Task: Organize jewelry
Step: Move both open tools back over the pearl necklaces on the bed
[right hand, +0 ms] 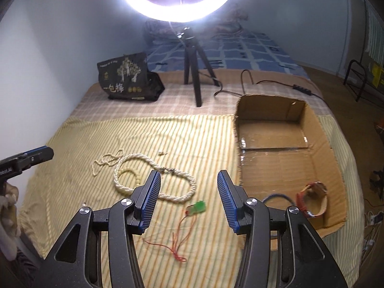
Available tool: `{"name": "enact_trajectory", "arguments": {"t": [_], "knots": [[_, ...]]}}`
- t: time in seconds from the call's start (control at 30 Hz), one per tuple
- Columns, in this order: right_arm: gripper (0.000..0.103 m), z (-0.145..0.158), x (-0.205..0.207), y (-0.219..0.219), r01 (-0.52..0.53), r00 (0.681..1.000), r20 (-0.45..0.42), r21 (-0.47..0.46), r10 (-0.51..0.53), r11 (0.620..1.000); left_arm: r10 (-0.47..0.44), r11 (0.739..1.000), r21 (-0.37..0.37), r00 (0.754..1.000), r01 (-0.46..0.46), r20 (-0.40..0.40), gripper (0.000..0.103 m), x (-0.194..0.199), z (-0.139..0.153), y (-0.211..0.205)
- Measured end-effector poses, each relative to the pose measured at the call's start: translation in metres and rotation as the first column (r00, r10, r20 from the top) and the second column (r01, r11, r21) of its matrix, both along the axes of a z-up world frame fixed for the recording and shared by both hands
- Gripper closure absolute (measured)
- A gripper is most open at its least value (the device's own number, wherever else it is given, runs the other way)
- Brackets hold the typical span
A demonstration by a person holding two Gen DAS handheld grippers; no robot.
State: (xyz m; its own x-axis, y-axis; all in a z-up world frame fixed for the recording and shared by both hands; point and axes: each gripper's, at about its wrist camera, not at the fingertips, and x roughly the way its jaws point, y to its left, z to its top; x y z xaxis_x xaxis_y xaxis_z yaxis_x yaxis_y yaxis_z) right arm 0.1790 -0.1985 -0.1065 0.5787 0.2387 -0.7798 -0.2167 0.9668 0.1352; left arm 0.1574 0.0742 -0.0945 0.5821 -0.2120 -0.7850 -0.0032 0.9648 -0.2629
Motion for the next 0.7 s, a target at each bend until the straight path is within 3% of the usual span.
{"name": "enact_trajectory", "arguments": {"t": [0.7], "knots": [[0.055, -0.043, 0.029, 0.021, -0.031, 0.988, -0.147, 0.022, 0.034, 0.999, 0.035, 0.998, -0.049, 0.993, -0.041, -0.115, 0.060, 0.017, -0.045, 0.025]]}}
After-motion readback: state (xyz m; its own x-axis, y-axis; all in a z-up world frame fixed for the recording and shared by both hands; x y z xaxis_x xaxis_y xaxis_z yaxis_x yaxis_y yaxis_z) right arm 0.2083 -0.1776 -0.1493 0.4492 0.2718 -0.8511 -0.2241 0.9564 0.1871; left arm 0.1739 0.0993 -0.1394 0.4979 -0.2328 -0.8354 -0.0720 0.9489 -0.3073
